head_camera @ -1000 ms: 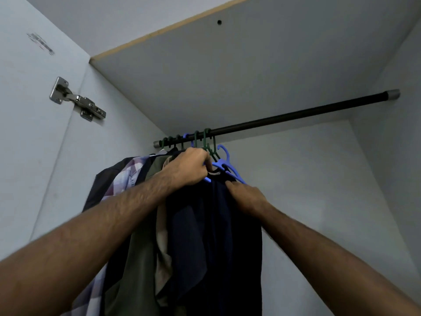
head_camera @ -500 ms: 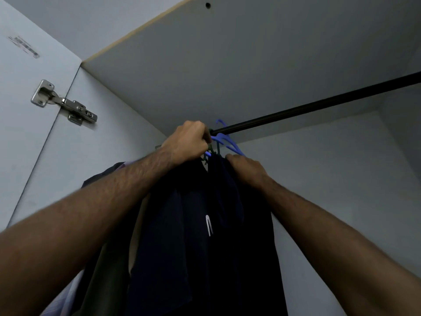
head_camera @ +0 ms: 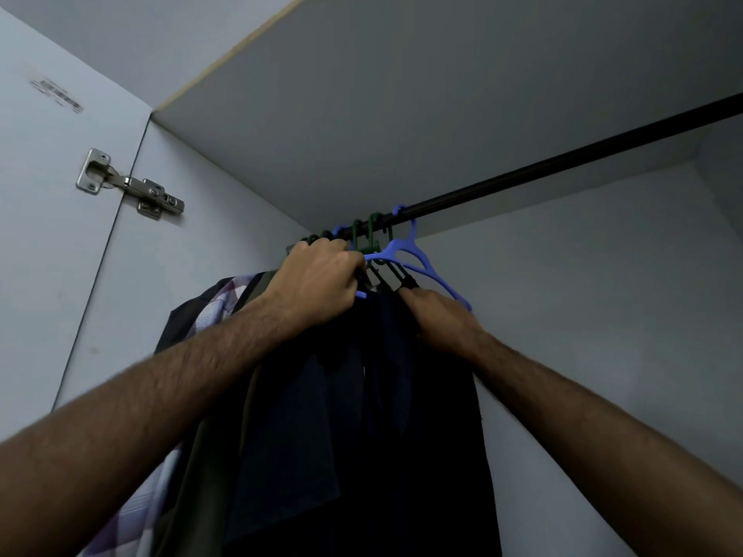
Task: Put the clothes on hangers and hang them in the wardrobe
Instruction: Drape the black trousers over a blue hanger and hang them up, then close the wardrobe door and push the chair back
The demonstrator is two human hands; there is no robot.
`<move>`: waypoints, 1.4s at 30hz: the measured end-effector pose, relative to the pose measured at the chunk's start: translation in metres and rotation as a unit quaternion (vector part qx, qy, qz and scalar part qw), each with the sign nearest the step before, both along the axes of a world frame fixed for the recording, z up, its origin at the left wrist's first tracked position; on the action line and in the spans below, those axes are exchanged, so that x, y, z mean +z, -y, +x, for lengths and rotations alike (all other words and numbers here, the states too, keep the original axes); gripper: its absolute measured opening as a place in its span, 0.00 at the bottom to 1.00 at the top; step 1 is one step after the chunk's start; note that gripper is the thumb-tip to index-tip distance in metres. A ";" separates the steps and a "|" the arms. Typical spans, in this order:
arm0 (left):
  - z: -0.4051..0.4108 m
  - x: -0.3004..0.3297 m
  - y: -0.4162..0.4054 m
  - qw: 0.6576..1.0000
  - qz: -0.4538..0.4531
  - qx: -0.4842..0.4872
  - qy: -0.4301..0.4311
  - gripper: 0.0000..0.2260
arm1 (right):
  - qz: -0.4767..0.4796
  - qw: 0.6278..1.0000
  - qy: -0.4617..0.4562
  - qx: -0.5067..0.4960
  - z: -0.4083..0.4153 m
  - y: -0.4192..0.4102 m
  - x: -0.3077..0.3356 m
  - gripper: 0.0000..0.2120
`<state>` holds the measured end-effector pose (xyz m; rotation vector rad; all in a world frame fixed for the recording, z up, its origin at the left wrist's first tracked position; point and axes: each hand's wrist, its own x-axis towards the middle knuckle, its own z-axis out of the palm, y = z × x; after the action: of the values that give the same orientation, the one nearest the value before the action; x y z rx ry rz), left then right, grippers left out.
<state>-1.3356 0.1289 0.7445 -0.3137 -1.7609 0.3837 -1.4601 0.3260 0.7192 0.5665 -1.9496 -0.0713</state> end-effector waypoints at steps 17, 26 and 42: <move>0.158 -0.112 0.164 0.995 -0.059 0.082 -0.005 0.18 | -0.061 0.973 -0.126 0.184 0.177 0.139 -0.077 0.28; 0.339 -0.198 0.347 0.976 -0.022 0.204 0.071 0.19 | -0.033 0.959 -0.036 0.279 0.292 0.339 -0.186 0.32; 0.454 -0.225 0.418 0.868 0.455 -0.144 0.137 0.24 | -0.027 0.896 0.086 0.434 0.432 0.484 -0.223 0.45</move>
<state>-0.8813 -0.2893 0.5194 0.0650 -1.9303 -0.7454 -1.0276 -0.1585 0.4961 1.3906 -1.6895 0.6122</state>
